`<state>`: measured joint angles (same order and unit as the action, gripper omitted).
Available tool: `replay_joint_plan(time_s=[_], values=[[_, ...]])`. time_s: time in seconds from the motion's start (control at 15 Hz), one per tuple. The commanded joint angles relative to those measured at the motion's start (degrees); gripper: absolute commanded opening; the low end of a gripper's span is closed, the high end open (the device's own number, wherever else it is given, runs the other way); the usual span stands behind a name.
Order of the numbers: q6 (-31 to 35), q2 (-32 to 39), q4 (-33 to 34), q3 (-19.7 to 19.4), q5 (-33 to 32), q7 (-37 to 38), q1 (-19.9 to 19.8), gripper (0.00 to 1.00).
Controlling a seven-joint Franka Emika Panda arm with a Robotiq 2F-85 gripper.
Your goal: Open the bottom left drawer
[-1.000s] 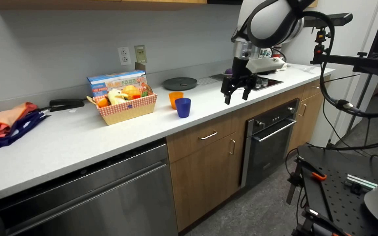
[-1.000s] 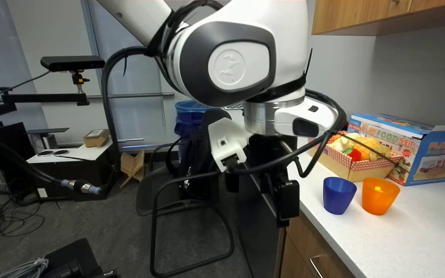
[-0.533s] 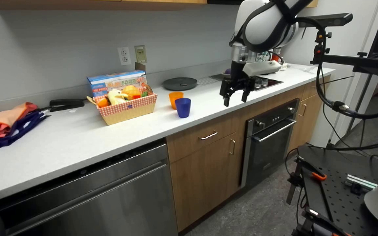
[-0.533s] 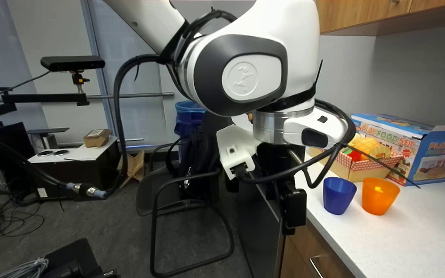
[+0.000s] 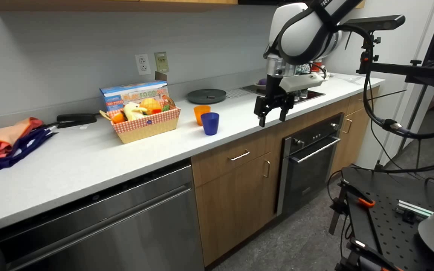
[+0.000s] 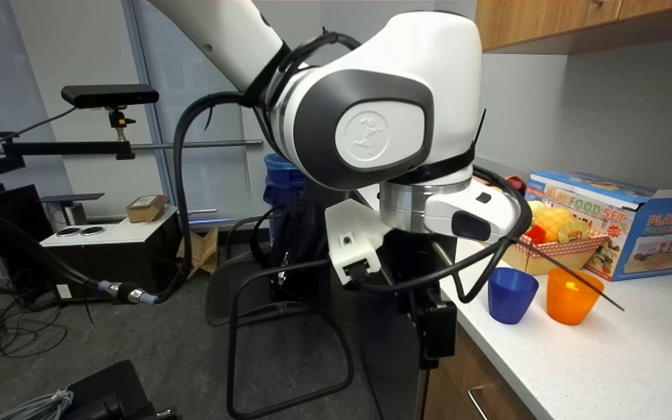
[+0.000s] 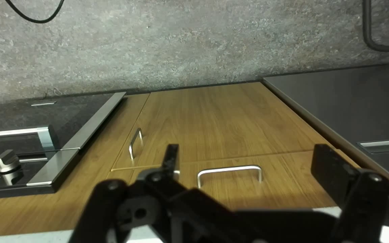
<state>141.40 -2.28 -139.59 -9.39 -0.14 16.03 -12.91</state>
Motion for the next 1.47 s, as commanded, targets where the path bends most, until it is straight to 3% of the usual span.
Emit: replay_joint_plan(time_s=[0.0,0.53,0.93,1.4], values=[[2.32,4.38,0.57,-0.88,2.13,0.91,0.4,1.0],[12.85,17.23,4.22,-0.37,15.86,0.76,0.19,1.0],[19.18,26.01,10.17,1.18,25.12,-0.34,-2.05,1.0],[25.31,33.79,14.21,4.72,31.36,-1.52,-7.19,1.0]])
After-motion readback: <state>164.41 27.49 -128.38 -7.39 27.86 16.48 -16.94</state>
